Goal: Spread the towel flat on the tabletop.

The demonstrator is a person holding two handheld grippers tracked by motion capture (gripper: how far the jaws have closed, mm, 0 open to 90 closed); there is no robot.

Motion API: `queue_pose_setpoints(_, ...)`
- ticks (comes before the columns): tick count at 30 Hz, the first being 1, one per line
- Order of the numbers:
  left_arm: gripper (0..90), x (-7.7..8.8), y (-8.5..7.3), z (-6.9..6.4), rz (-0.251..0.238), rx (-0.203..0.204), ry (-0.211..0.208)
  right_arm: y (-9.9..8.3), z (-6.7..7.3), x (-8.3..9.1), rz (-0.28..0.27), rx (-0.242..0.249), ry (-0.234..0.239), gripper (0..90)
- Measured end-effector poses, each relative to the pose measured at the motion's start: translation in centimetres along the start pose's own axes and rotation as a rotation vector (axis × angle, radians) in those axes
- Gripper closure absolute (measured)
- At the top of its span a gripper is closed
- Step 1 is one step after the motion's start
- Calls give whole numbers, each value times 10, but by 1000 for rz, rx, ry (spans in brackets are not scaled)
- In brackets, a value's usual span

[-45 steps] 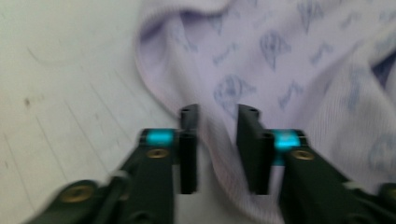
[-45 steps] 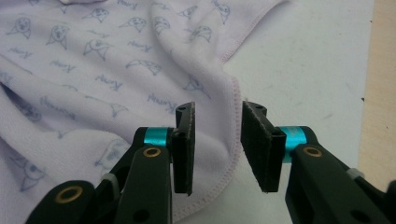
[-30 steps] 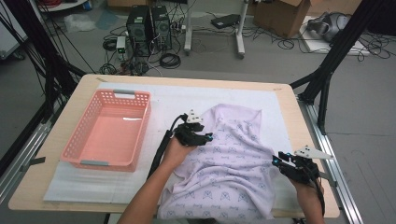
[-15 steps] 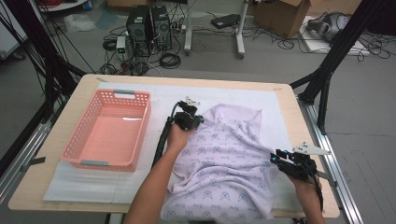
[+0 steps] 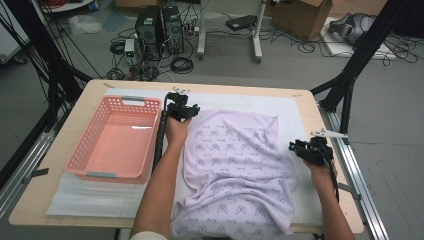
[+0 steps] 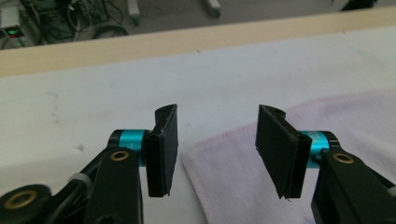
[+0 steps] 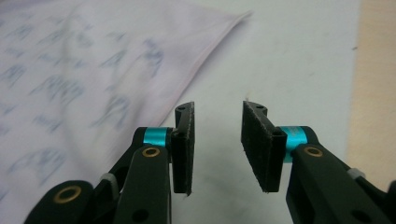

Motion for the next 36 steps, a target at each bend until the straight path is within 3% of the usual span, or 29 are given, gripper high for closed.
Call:
queue_pose_setpoints(5, 463, 3, -9, -12, 60, -30, -38, 28, -19, -27, -76, -131, 24, 624)
queue_pose_setpoints(8, 458, 5, -8, -9, 65, -19, -37, 38, -15, -56, -33, -122, 50, 598)
queue_pose_setpoints(10, 453, 6, -8, -6, 71, 1, -45, 40, -13, -74, 22, -85, 48, 596)
queue_pose_setpoints(11, 442, 5, -9, -6, 79, 7, -64, 38, -12, -82, 57, -64, 25, 614)
queue_pose_setpoints(13, 429, 4, -11, -7, 93, 2, -80, 41, -14, -87, 75, -28, -29, 779)
queue_pose_setpoints(14, 429, 4, -12, -7, 97, -4, -80, 42, -15, -87, 93, -10, -34, 868)
queue_pose_setpoints(15, 429, 3, -13, -7, 99, -8, -77, 44, -17, -87, 103, 2, -37, 882)
queue_pose_setpoints(17, 428, 2, -14, -6, 108, -13, -66, 48, -29, -80, 146, 102, -205, 888)
queue_pose_setpoints(20, 428, -4, -20, -6, 136, -25, -51, 52, -45, -69, 97, 77, -312, 886)
queue_pose_setpoints(22, 418, -9, -27, -8, 169, -43, -40, 50, -45, -71, 105, 75, -289, 823)
queue_pose_setpoints(23, 415, -11, -29, -10, 182, -43, -44, 50, -43, -71, 88, 62, -273, 724)
queue_pose_setpoints(25, 371, -13, -30, -16, 170, -56, -27, 52, -39, -70, 55, 21, -209, 662)
queue_pose_setpoints(27, 370, -13, -30, -20, 159, -101, -3, 52, -35, -70, 64, 8, -167, 634)
queue_pose_setpoints(28, 419, -12, -29, -23, 147, -108, -25, 51, -32, -70, 72, 7, -148, 628)
queue_pose_setpoints(30, 748, -11, -27, -26, 140, -116, -33, 50, -30, -68, 68, 23, -145, 634)
queue_pose_setpoints(31, 863, -13, -25, -25, 130, -142, -2, 49, -29, -66, 61, 21, -142, 637)
queue_pose_setpoints(33, 868, -23, -16, -12, 121, -110, 57, 46, -27, -62, 47, 9, -122, 652)
queue_pose_setpoints(36, 869, -32, 0, 8, 71, 24, 115, 37, -21, -53, 43, 14, -96, 674)
Point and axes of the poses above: each handheld gripper's, and its own axes: x roughly backward along the jaws, y roughly out of its top, z roughly to its left, the point moved 7 cm from there along -x, roughly forward along the jaws, and after that the axes turned 13 degrees about y, right-handed, at the moved point
